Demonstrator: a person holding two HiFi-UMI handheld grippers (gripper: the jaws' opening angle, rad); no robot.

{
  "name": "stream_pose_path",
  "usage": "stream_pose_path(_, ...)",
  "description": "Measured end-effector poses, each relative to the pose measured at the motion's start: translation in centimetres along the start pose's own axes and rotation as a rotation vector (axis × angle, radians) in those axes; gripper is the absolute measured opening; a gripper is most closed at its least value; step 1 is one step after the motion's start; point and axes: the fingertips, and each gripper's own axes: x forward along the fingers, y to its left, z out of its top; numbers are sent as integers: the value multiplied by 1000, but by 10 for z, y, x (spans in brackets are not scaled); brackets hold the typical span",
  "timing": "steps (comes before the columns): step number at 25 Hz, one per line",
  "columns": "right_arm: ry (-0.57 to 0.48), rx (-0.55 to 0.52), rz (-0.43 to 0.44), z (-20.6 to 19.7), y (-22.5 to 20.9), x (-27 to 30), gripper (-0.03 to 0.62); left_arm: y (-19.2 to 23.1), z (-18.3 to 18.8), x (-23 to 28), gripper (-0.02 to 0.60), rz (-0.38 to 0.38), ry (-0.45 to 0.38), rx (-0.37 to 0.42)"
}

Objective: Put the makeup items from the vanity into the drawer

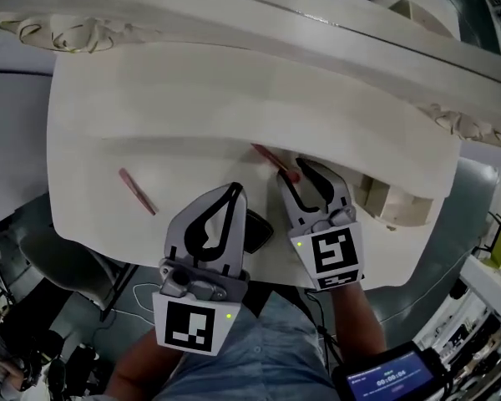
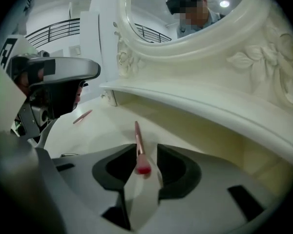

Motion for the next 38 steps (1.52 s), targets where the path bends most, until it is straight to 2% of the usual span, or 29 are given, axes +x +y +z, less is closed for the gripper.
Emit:
stream_pose_path(7,91,-33,76,-7,8,2,124,1,2,6,0,10,30,-12)
stream_pose_path(9,94,-34,71,-7,6,1,68,1,5,6,0,10,28,-2)
stream_pose_path(11,92,-43,52,-8,6,1,41,0,6,4,0,8,23,15)
stream_pose_path(18,26,-65,19,14,17,-25,40,-6,32,-8,0,8,-44,49)
stream_pose_path(22,-50,-83,-42,32,19,-53,40,-15,61,-14,0,-23,-150,83)
stream_pose_path(25,-79,-81,-65,36,28,-88,39,-34,80,-32,-2,-40,-193,98)
stream_pose_path(27,-105,-73,-105,41,25,-111,40,-50,95,-39,-2,-77,-243,149)
stream_pose_path(30,-164,-60,-195,50,6,-143,40,-74,113,-39,0,-153,-304,179)
stream_pose_path(33,-194,-48,-265,51,-11,-175,40,-102,124,-43,-2,-218,-337,213)
stream_pose_path(38,-218,-15,-371,46,-43,-217,40,-130,136,-35,-2,-291,-363,213)
